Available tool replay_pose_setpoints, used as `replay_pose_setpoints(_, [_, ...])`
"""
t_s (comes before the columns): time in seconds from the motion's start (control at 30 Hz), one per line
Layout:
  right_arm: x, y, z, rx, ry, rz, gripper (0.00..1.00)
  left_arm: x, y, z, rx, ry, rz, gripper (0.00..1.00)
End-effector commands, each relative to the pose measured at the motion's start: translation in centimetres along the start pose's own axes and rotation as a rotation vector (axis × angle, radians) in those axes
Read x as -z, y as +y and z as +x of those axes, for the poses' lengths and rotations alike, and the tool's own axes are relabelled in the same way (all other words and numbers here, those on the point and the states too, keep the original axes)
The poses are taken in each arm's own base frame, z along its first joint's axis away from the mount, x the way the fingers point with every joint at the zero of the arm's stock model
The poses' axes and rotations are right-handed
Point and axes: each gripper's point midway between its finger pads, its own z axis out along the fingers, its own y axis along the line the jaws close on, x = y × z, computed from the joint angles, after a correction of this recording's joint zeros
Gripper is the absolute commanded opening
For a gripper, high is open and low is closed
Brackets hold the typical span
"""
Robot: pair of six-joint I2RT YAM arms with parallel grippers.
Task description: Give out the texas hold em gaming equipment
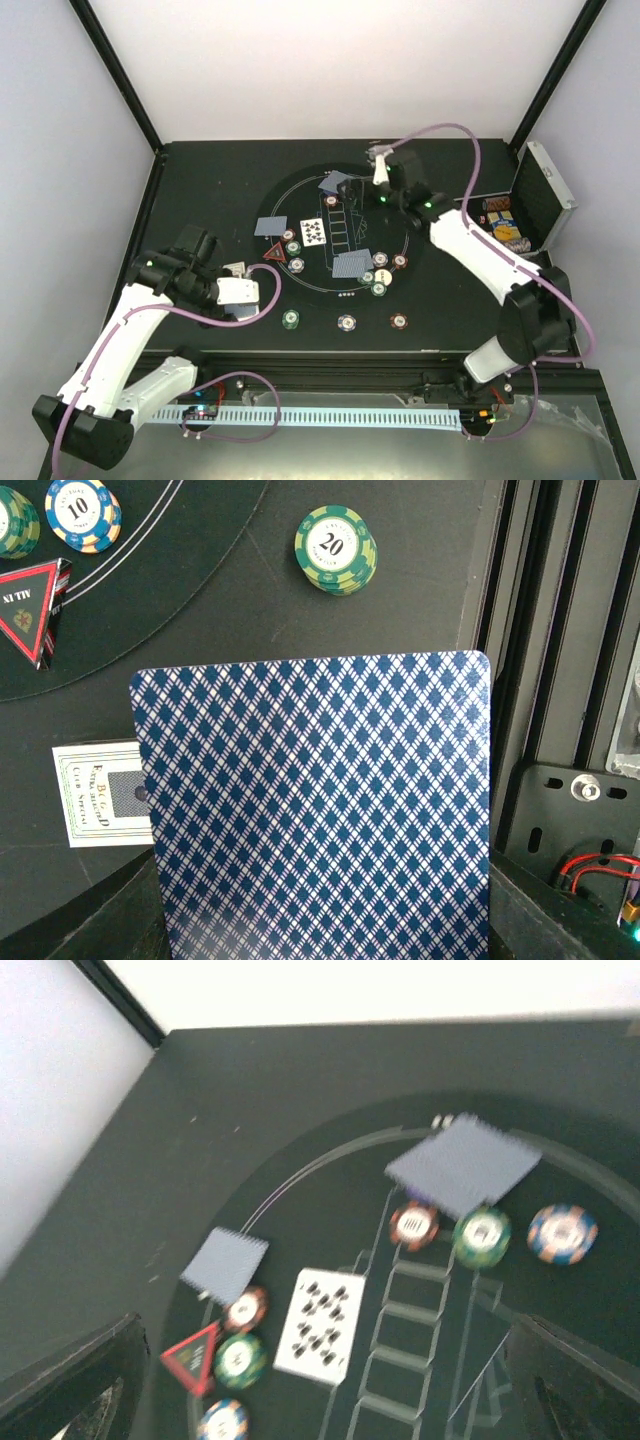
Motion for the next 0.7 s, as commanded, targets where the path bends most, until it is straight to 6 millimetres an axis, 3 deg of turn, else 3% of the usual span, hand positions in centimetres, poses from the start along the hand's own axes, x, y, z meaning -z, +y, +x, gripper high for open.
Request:
replay_pose_setpoints(0.0, [2.1, 2.2, 2.5, -0.370, 0.085, -0.249, 1.00, 1.4, 0.0, -1.0, -0.010, -0.037, -0.020, 0.01])
replay_pose_setpoints(0.13, [3.1, 1.6, 2.7, -0.669, 0.174, -0.546, 1.00, 1.3, 0.1, -0.8, -0.009, -0.029, -0.021, 0.02])
replay_pose_setpoints(0.2, [2.4, 2.8, 3.5, -0.694, 0.272, -0.685, 1.00, 1.2, 0.1, -0.9, -0.006, -0.031, -0.021, 0.01])
replay_pose_setpoints(0.33, [2.6, 4.5, 5.8, -0.541, 0.288, -0.534, 1.00, 1.3, 0.2, -1.0, -0.006, -0.036, -0.023, 0.02])
replay_pose_setpoints(0.47, [3.4, 5.6, 8.9, -0.601, 0.365, -0.534, 1.00, 1.2, 0.3, -1.0, -0.012, -0.033, -0.021, 0.02])
replay_pose_setpoints(0.57, [4.3, 7.9, 11.7, -0.571, 0.413, -0.499, 1.00, 1.2, 0.5, -1.0, -0.011, -0.031, -0.022, 0.02])
replay_pose_setpoints(0.67, [5.5, 11.8, 14.0, -0.552, 0.458, -0.536, 1.00, 1.1, 0.6, -1.1, -0.007, -0.032, -0.018, 0.02])
